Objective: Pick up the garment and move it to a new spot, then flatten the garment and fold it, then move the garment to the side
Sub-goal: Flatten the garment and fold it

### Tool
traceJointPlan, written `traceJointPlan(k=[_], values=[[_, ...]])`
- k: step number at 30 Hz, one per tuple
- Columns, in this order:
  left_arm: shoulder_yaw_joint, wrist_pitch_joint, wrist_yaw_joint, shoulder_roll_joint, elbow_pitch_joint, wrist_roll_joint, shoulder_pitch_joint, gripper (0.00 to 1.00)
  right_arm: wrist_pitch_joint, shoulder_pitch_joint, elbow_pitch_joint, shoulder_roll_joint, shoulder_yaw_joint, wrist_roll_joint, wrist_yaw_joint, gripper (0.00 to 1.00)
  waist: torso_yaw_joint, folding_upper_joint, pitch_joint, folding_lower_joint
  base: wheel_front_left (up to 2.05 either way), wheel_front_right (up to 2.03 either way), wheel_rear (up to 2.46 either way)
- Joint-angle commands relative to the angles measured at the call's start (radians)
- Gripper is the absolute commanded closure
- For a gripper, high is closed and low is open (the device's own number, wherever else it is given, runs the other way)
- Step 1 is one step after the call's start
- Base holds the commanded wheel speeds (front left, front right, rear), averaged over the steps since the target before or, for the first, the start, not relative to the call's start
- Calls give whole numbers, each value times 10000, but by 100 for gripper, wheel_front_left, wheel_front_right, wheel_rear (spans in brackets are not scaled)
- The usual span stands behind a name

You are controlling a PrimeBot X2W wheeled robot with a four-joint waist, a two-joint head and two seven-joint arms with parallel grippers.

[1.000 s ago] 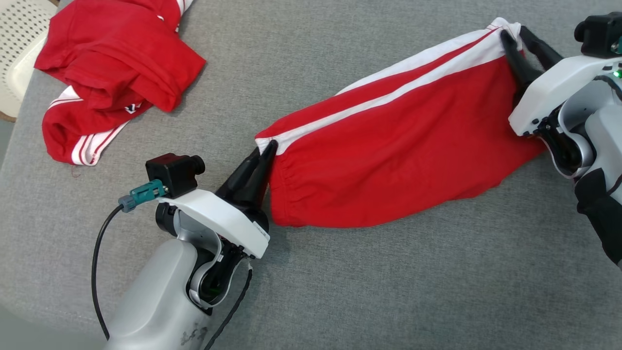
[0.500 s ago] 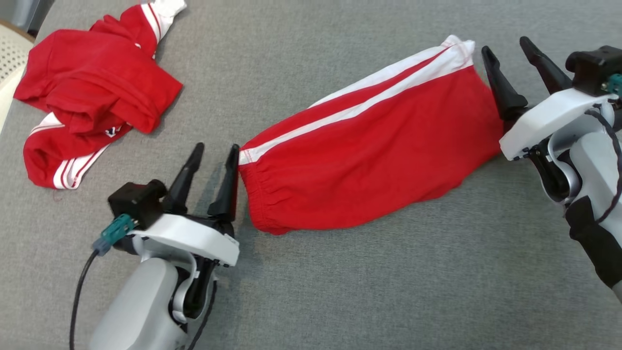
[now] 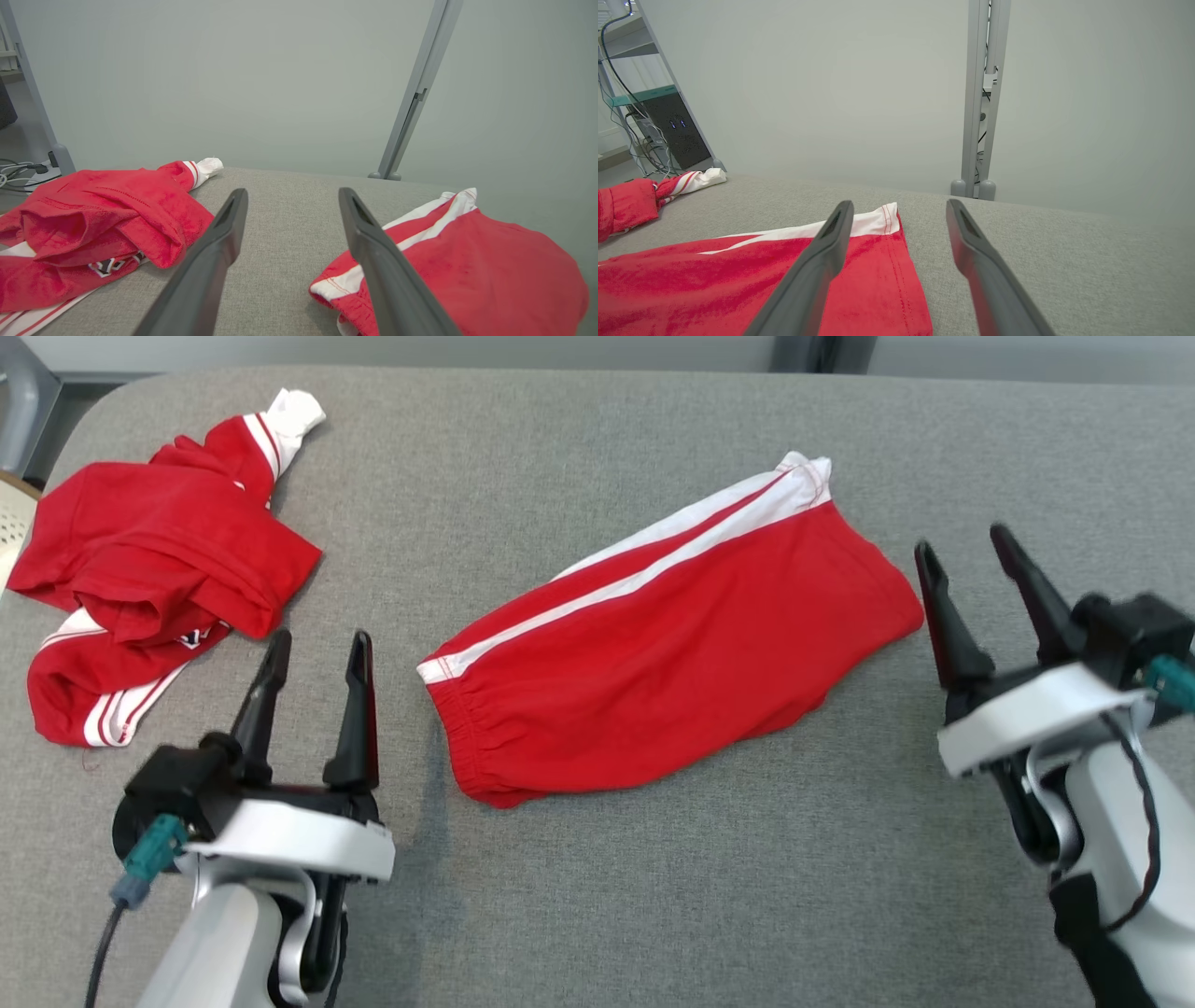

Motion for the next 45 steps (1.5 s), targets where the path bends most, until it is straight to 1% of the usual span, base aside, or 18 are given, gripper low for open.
traceJointPlan(k=[1,5,9,17,25,28,34,35,37,41,45], values=[[20,-43,30,40,-25,98,160,0,-49,264,-77,40,-115,-107,2,0,-53,0,-111,0,0,0,0],[-10,-44,75,83,28,294,598,0,-50,1088,-269,351,-527,-428,2,0,-125,0,-335,0,0,0,0],[-51,-44,78,116,81,341,866,0,-50,1579,-318,543,-692,-619,2,0,-169,0,-450,0,0,0,0],[-94,1,120,137,160,296,816,0,-51,1667,-309,641,-836,-714,2,0,-186,0,-451,0,0,0,0],[-176,49,136,169,161,302,648,0,34,1310,-53,540,-797,-767,2,0,-90,0,-346,0,0,0,0],[-243,81,110,142,140,331,538,0,230,921,281,443,-680,-845,2,0,5,0,-189,0,0,0,0],[-477,71,-29,3,239,397,134,0,493,-134,1539,264,-364,-811,2,0,341,0,191,0,0,0,0],[-477,71,-29,3,239,397,134,0,493,-134,1539,264,-364,-811,2,0,341,0,191,0,0,0,0],[-559,58,-89,-73,319,424,-36,0,571,-479,2068,202,-197,-803,2,0,459,0,324,0,0,0,0],[-679,23,-217,-212,466,462,-301,0,715,-1087,3059,195,153,-536,2,0,668,0,537,0,0,0,0],[-729,-7,-292,-311,600,521,-452,0,1229,-1459,3967,269,646,-101,2,0,784,0,634,0,0,0,0]])
